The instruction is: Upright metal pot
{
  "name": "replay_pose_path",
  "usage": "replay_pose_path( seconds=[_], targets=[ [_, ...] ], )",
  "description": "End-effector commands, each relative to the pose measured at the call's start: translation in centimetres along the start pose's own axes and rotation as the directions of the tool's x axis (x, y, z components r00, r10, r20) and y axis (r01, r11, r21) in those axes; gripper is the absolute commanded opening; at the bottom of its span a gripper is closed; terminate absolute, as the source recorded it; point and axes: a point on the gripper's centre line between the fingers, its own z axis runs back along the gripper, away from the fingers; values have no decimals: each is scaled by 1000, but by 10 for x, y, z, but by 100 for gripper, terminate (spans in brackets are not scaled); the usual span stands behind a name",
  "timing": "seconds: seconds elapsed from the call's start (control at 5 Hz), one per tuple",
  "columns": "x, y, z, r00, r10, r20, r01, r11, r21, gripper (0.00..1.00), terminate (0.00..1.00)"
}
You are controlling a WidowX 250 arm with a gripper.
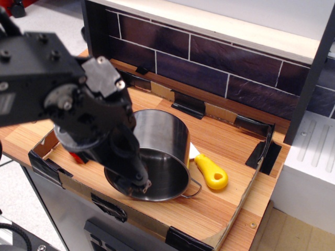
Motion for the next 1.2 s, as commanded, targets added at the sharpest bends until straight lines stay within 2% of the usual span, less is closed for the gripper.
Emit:
replay_pose_path(
  seconds=[0.0,0.2,0.8,1.0],
  targets=[
    [5,3,-5,999,23,22,-23,1000,21,100,0],
    [7,3,-10,999,31,21,-32,999,36,100,0],
    [4,-1,-27,989,59,137,-86,976,198,100,0],
    [5,-1,-33,974,89,206,-139,961,240,100,0]
  ],
)
